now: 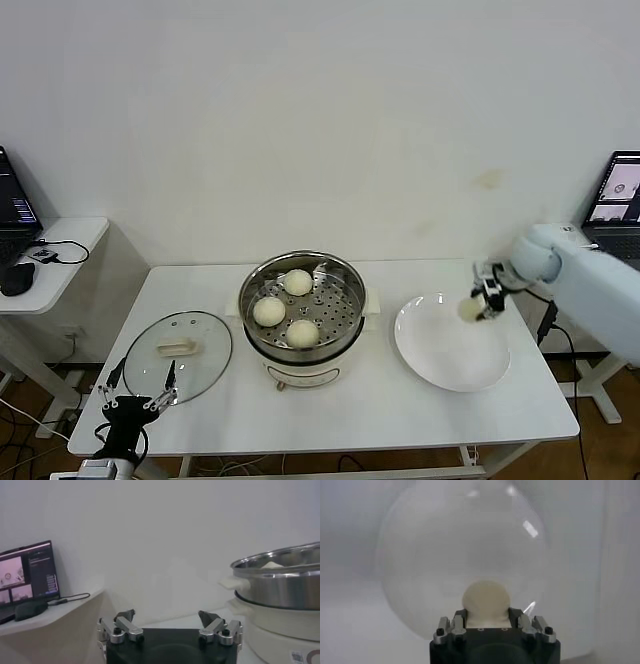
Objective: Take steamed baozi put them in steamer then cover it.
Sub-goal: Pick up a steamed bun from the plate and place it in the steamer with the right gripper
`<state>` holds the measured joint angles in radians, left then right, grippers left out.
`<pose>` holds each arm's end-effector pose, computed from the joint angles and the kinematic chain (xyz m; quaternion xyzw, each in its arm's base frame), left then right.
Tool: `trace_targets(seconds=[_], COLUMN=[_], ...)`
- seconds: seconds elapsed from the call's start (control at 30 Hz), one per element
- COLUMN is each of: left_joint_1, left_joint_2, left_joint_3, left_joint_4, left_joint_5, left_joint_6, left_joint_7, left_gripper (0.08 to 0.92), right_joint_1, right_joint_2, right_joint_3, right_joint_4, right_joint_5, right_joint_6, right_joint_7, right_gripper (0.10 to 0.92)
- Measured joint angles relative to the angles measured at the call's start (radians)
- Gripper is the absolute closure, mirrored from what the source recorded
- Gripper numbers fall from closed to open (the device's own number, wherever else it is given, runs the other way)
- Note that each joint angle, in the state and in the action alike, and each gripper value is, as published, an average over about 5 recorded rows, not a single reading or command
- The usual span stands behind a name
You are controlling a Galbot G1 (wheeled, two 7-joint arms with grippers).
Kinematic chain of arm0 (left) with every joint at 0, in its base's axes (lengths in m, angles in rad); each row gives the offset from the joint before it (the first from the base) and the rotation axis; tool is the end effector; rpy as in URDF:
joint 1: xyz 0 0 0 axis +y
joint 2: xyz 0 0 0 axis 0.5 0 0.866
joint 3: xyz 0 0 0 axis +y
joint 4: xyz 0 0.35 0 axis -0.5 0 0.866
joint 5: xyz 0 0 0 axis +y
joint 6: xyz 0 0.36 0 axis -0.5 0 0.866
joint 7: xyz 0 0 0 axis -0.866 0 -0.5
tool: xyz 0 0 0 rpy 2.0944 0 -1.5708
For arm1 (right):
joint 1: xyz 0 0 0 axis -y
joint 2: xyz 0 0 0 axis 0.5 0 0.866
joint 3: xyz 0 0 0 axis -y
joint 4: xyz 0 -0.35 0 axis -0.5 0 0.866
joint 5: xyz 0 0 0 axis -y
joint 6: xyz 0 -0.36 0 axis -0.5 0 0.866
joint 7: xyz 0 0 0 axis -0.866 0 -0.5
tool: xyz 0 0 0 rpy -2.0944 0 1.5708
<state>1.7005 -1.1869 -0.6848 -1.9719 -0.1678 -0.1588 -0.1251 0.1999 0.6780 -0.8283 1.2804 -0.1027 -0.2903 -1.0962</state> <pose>0.1538 0.1278 -0.3372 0.0342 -0.9917 -0.1218 0.0236 0.5419 -0.1417 -0.1028 0.4339 -0.5803 0.5821 0.3690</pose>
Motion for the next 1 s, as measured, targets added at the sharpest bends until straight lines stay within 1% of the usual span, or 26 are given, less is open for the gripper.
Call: trace_targets(seconds=[0.27, 0.47, 0.77, 1.0], left_joint_1=[-0.01, -0.012, -0.003, 0.001], left_joint_2=[0.006, 0.003, -0.005, -0.012], left_joint_3=[0.007, 0.004, -0.008, -0.009], left_joint_4=[0.006, 0.016, 0.004, -0.004], left_joint_5=[-0.003, -0.004, -0.004, -0.004], left_joint_6=[0.0, -0.005, -0.006, -0.007], left_joint_7=[0.0, -0.001, -0.001, -0.001], left_gripper=[0.177, 0.177, 0.177, 0.177], right_joint_1=[0.21, 0.292, 0.303, 0.263], right_joint_2=[0.099, 0.198, 0.349, 0.428], right_joint_3=[-0.121, -0.191, -0.243, -0.276], right_joint_4=[0.031, 0.039, 0.033, 0.028], right_joint_5=[0.169, 0.288, 0.433, 0.482], right_joint_6=[-0.056, -0.112, -0.204, -0.274], right_joint_7=[0.03, 0.069, 0.135, 0.18], right_gripper=[0.481, 0.474, 0.474, 0.474])
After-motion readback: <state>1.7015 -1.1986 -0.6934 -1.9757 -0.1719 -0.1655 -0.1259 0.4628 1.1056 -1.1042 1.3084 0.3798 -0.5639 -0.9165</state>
